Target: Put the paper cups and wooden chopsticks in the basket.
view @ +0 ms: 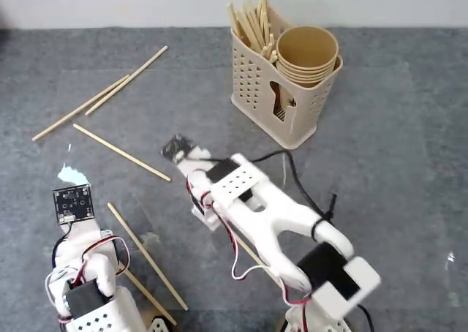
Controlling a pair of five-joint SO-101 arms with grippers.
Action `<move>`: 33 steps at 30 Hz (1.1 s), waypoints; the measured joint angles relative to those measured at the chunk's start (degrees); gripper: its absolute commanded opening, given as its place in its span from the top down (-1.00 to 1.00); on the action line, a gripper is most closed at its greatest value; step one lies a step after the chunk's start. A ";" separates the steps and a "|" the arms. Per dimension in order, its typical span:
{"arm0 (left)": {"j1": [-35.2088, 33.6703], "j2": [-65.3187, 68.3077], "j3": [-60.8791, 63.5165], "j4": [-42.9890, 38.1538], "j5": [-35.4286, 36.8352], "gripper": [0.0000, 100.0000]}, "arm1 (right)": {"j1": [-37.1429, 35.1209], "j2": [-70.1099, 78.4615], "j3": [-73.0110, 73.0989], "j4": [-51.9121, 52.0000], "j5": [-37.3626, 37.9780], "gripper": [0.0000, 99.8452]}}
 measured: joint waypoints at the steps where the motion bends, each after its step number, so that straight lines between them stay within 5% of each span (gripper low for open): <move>1: 0.00 0.00 0.00 0.00 0.00 0.97 | 0.44 -1.14 -1.76 1.23 0.00 0.98; 14: 0.00 0.00 0.00 0.00 0.00 0.97 | 6.77 -5.54 -38.42 6.24 3.96 0.98; 33: 0.00 0.00 0.00 0.00 0.00 0.97 | 16.62 0.79 -45.54 -43.43 8.70 0.98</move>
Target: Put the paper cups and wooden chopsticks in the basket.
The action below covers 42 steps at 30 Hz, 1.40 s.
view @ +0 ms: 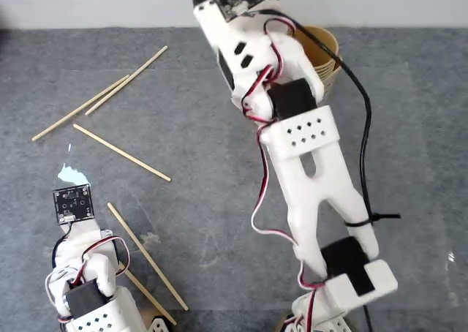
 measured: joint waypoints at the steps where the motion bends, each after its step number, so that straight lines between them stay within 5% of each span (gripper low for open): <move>1: 0.00 0.00 0.00 0.00 0.00 0.97 | 0.53 0.79 0.00 -2.11 0.09 0.98; 10: 0.00 0.00 0.00 0.00 0.00 0.97 | 5.45 8.53 0.00 -8.53 0.09 0.95; 17: 0.00 0.00 0.00 0.00 0.00 0.97 | 5.27 8.44 0.00 0.62 0.09 0.68; 35: 0.09 0.00 0.00 0.00 0.00 0.97 | -0.70 -14.95 0.00 55.91 -9.05 0.96; 42: 5.27 0.00 0.00 0.00 0.00 0.97 | -0.88 -20.22 0.00 72.62 -11.16 0.96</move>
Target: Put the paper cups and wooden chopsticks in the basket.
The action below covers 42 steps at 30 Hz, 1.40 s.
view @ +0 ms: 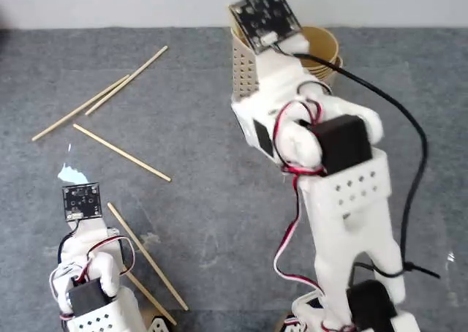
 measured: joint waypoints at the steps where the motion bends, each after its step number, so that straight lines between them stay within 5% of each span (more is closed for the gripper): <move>1: 1.05 0.00 0.00 0.00 0.00 0.97 | -0.09 -0.62 0.00 1.85 0.00 0.97; 11: 2.37 0.00 -0.53 0.35 0.00 0.97 | -0.26 -8.97 8.53 7.91 -5.98 0.97; 20: 2.81 0.00 -18.46 0.00 0.00 0.93 | 1.41 -29.10 32.53 7.38 -8.09 0.97; 24: 2.73 0.00 -24.00 0.00 -1.14 0.78 | 5.54 -38.07 46.77 2.46 -9.49 0.97; 32: 2.81 0.18 -25.67 0.00 -3.69 0.79 | 11.25 -48.88 72.88 -11.69 -9.76 0.97; 42: 2.73 28.31 -44.04 0.00 -5.19 0.81 | 11.25 -58.99 85.19 -15.03 -10.37 0.97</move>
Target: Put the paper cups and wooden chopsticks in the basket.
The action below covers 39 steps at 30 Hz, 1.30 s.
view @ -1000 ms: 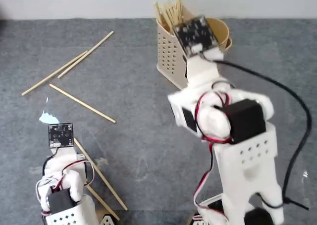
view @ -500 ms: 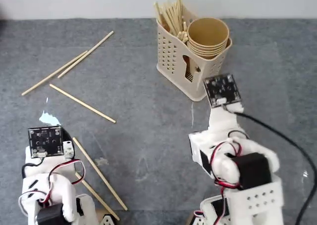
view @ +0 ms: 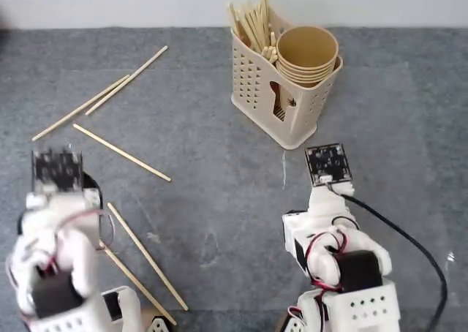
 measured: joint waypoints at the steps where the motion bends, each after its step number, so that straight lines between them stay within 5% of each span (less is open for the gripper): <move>1: 0.00 3.96 -2.64 0.00 -0.44 0.81 | 0.35 -1.05 0.70 -0.62 -0.79 0.97; 23: 0.00 82.90 -57.23 0.00 -20.66 0.50 | 3.08 -23.56 24.70 -12.40 -6.07 0.97; 39: 0.00 134.42 -112.70 3.16 -25.85 0.45 | 2.99 -28.22 27.43 -12.40 -6.07 0.97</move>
